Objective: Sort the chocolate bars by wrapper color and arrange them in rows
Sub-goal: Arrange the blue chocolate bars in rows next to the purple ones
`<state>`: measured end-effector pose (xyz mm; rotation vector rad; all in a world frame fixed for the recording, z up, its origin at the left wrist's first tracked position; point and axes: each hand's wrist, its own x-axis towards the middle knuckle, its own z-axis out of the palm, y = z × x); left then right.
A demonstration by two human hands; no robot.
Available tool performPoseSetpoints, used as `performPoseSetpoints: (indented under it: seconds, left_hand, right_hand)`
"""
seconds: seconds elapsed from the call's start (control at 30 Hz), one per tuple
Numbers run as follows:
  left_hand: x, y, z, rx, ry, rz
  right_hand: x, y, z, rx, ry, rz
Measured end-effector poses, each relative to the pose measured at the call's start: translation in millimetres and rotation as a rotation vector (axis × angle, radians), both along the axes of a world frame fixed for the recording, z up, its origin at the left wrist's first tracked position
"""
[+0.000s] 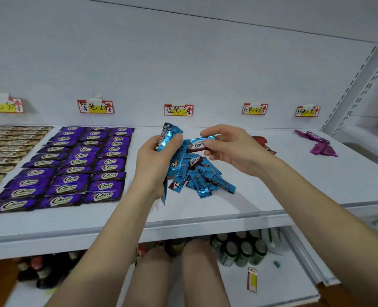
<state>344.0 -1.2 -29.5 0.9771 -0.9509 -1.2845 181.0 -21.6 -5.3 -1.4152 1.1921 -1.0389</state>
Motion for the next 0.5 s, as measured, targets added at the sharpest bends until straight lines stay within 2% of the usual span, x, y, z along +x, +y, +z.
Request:
performPoseSetpoints:
  seconds: [0.07, 0.13, 0.23, 0.4, 0.43, 0.5]
  left_hand:
    - [1, -7, 1, -0.012, -0.028, 0.005]
    - [1, -15, 0, -0.032, -0.087, 0.008]
    - [0, -27, -3, -0.022, -0.147, -0.014]
    - [4, -49, -3, 0.070, -0.057, 0.047]
    - [6, -52, -3, 0.092, -0.028, 0.070]
    - [10, -58, -4, 0.129, 0.017, 0.110]
  right_hand:
    - [0, -9, 0, -0.013, 0.123, 0.023]
    - [1, -21, 0, -0.001, 0.126, 0.048]
    - [9, -40, -7, 0.088, -0.148, 0.102]
    - [18, -81, -18, 0.169, -0.323, 0.131]
    - [18, -92, -19, 0.135, -0.268, 0.100]
    - [19, -117, -22, -0.027, 0.071, 0.031]
